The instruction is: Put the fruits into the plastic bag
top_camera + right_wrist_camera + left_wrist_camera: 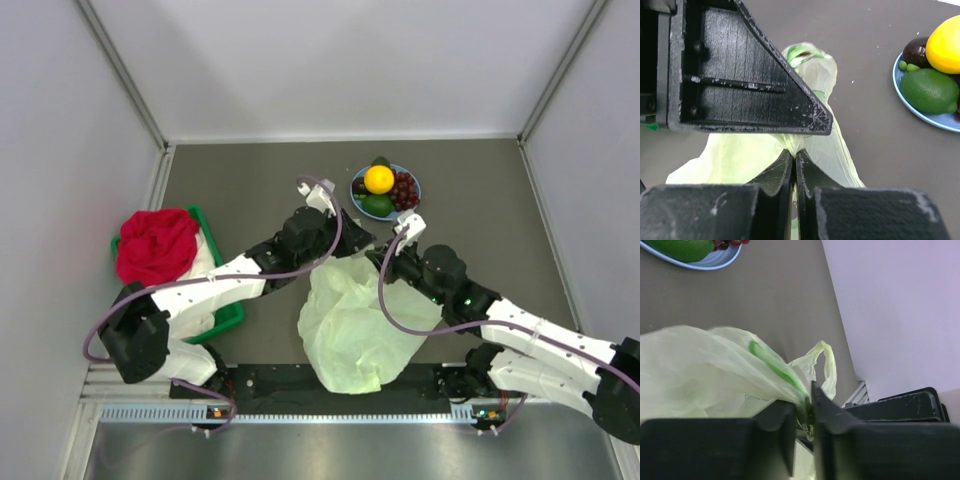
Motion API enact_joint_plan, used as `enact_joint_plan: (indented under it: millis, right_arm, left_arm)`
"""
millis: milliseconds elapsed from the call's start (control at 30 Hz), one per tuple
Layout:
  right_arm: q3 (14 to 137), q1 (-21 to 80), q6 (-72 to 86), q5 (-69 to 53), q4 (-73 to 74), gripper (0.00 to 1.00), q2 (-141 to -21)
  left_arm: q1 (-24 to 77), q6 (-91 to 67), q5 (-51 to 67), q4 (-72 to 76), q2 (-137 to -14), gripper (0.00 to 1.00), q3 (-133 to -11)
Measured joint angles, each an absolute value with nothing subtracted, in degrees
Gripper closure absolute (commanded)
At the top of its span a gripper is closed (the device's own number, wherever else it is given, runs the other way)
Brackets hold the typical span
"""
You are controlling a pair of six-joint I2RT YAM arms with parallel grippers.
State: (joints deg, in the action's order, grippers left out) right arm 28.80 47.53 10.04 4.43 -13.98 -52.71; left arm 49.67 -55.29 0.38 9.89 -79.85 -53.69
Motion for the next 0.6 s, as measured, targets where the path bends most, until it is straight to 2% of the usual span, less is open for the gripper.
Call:
enact_joint_plan:
  millis: [33, 67, 167, 200, 233, 300, 433, 600]
  right_arm:
    - [28.8, 47.55, 10.04, 4.43, -13.87, 1.0, -52.69]
    - [28.8, 47.57, 10.07, 4.38, -13.85, 0.96, -52.69]
    - [28.93, 47.62, 10.2, 4.23, -13.74, 0.73, -52.69]
    - [28.93, 47.64, 10.39, 4.27, -13.43, 0.53, -52.64]
    - [28.99, 47.64, 10.81, 4.51, -12.75, 0.44, -52.58]
    - [29.34, 47.66, 11.86, 5.19, -10.63, 0.35, -52.38]
    - [32.99, 47.83, 14.31, 8.84, -3.49, 0.28, -51.83]
    - [38.54, 47.18, 19.09, 11.88, 2.37, 0.27, -48.97]
  left_arm:
    - [49.45, -54.87, 0.82, 9.87, -79.85, 1.0, -53.91]
    - [49.21, -54.57, 1.43, 9.87, -79.85, 1.0, -54.04]
    - [48.21, -53.32, 3.6, 9.8, -79.85, 1.0, -54.22]
    - [47.53, -52.62, 4.4, 9.5, -79.85, 1.0, -54.37]
    - [46.52, -51.86, 5.5, 8.71, -79.88, 1.0, -54.87]
    - [44.38, -50.52, 7.18, 7.64, -79.92, 1.0, -56.07]
    - [38.48, -46.44, 14.55, 5.26, -79.9, 1.0, -60.49]
    - [33.39, -38.79, 23.33, -0.54, -79.9, 1.0, -68.6]
